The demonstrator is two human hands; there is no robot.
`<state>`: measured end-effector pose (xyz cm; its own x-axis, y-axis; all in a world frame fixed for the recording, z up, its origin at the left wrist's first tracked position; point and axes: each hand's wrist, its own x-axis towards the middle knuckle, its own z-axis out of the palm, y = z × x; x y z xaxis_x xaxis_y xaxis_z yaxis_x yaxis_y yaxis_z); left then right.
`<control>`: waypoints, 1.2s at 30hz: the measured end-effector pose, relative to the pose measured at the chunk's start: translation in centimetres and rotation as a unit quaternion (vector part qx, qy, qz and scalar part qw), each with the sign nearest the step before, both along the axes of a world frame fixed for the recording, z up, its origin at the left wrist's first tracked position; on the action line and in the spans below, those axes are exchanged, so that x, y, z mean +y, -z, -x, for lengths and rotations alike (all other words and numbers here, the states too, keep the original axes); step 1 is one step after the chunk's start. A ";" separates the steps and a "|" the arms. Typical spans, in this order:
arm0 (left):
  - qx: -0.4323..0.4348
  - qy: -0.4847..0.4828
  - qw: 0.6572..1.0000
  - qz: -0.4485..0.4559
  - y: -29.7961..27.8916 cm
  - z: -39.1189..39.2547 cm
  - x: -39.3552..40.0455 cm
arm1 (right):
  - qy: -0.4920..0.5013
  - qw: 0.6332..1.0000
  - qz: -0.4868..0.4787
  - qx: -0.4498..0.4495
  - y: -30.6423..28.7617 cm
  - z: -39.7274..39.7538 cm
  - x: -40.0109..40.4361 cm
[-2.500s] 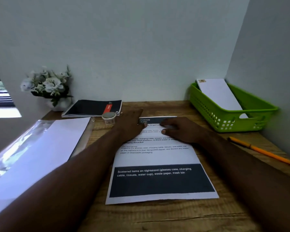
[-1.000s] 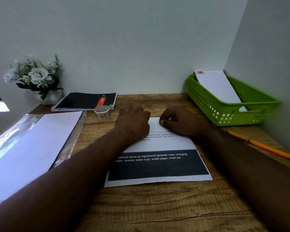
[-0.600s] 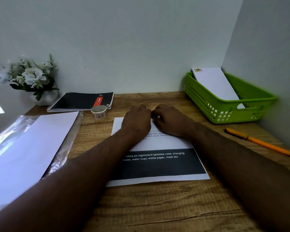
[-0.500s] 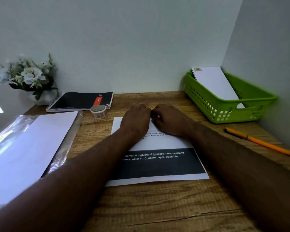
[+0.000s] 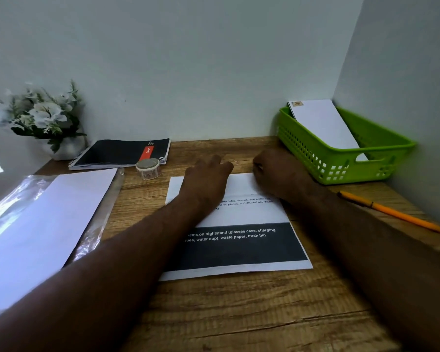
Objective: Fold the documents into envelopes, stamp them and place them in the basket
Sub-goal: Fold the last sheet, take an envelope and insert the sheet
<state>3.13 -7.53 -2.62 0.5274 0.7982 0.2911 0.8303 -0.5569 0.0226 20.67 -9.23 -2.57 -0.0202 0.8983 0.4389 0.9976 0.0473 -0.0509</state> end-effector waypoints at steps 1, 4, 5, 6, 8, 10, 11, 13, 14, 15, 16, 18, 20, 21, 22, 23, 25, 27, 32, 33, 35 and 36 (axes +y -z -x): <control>0.009 0.000 1.000 0.000 -0.1 -0.1 0.0 | -0.046 0.998 0.003 0.032 0.2 0.6 0.0; 0.028 0.000 1.000 0.004 -0.2 -0.1 0.1 | -0.121 0.983 0.110 0.079 1.0 1.8 -0.2; 0.031 0.001 1.000 0.004 -0.3 -0.1 0.2 | -0.120 0.981 0.130 0.074 1.2 1.8 -0.3; 0.031 0.001 1.000 0.001 -0.4 0.0 0.2 | -0.113 0.981 0.141 0.070 1.2 1.8 -0.4; 0.033 -0.001 0.999 -0.003 -0.7 0.3 0.2 | -0.102 0.982 0.146 0.067 1.1 1.8 -0.7; 0.043 -0.015 0.999 -0.002 -1.2 0.8 0.1 | -0.100 0.982 0.149 0.056 0.8 1.9 -0.8; 0.050 -0.029 0.998 0.000 -1.4 1.3 0.1 | -0.100 0.982 0.151 0.053 0.8 2.0 -0.9; 0.068 -0.066 0.995 -0.005 -1.6 2.6 0.5 | -0.101 0.981 0.157 0.056 0.8 1.9 -0.8; 0.078 -0.087 0.993 -0.010 -1.7 3.3 0.7 | -0.100 0.980 0.160 0.058 0.9 1.8 -0.8; 0.083 -0.108 0.991 -0.012 -1.8 4.0 0.9 | -0.101 0.980 0.163 0.060 1.0 1.7 -0.7; 0.083 -0.126 0.989 -0.008 -2.0 4.6 1.1 | -0.101 0.979 0.165 0.062 1.0 1.6 -0.6; 0.058 -0.140 0.988 0.004 -2.2 5.2 1.3 | -0.106 0.979 0.164 0.061 0.8 1.6 -0.8; 0.004 -0.110 0.994 0.006 -1.9 5.0 1.7 | -0.112 0.979 0.157 0.062 0.6 1.6 -1.0; -0.027 -0.087 0.996 0.005 -1.6 4.6 1.8 | -0.115 0.980 0.152 0.063 0.6 1.6 -1.0; -0.053 -0.066 0.996 0.008 -1.2 4.1 1.9 | -0.118 0.980 0.150 0.061 0.5 1.7 -0.9; -0.070 -0.050 0.996 0.015 -0.8 3.7 2.0 | -0.121 0.980 0.150 0.058 0.6 1.6 -0.8; -0.071 -0.032 0.997 0.023 -0.1 3.0 2.3 | -0.123 0.979 0.152 0.058 0.7 1.7 -0.6; -0.078 -0.019 0.996 0.023 0.3 2.9 2.8 | -0.123 0.979 0.146 0.071 0.8 1.7 -0.5; -0.132 0.001 0.990 0.040 0.9 2.9 3.8 | -0.079 0.987 0.126 0.069 0.7 1.4 -0.3; -0.130 0.002 0.991 0.032 0.9 2.7 3.7 | -0.070 0.987 0.130 0.068 0.6 1.5 -0.1; -0.114 0.000 0.993 0.018 1.0 2.5 3.7 | -0.053 0.986 0.146 0.066 0.3 1.5 0.2; -0.106 -0.001 0.994 0.014 1.1 2.4 3.8 | -0.050 0.984 0.155 0.070 0.2 1.4 0.3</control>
